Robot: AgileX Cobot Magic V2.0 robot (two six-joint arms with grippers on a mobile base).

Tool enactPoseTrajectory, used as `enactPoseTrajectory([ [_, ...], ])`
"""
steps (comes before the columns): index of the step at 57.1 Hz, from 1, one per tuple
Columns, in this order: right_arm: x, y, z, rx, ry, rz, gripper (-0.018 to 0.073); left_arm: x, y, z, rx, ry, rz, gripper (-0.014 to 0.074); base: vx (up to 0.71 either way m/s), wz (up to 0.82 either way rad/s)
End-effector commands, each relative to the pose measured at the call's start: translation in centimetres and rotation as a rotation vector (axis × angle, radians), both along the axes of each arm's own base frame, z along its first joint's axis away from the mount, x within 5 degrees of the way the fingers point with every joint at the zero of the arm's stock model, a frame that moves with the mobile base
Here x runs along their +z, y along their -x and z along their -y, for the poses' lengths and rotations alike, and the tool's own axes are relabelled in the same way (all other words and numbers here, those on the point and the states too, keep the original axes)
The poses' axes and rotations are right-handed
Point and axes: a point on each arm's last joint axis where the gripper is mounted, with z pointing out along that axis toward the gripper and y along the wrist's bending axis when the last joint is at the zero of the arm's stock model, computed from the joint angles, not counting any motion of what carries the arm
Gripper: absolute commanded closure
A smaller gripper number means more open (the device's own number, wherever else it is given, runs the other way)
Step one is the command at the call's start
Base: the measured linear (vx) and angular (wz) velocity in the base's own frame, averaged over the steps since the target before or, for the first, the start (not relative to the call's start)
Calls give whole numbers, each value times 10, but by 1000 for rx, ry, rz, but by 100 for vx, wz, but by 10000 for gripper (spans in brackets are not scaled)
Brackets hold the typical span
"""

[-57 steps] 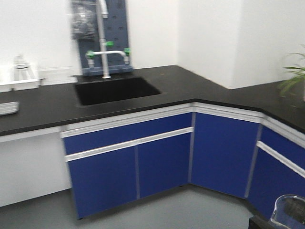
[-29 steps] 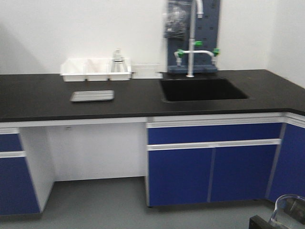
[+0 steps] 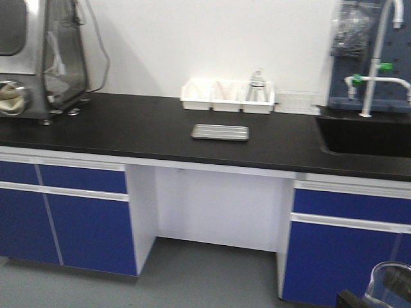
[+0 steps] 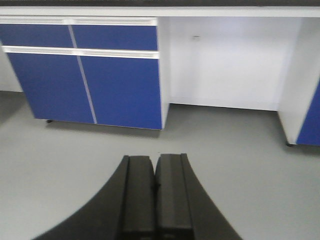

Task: Move beaker to silver tray on left bench
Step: 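Drive the base to the bench with the silver tray, holding the beaker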

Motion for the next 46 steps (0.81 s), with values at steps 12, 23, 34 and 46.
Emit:
enactPoseTrajectory([
  [12,11,-1,2,-25,16,47,567,-2,-1,1,-8,3,66,595,21,49],
  [23,11,-1,2,-25,16,47,567,-2,-1,1,-8,3,66,595,27,42],
  [34,11,-1,2,-25,16,47,567,-2,-1,1,-8,3,66,595,33,33],
  [46,11,-1,2,-24,16,47,567,-2,-1,1,-8,3,66,595,41,11],
])
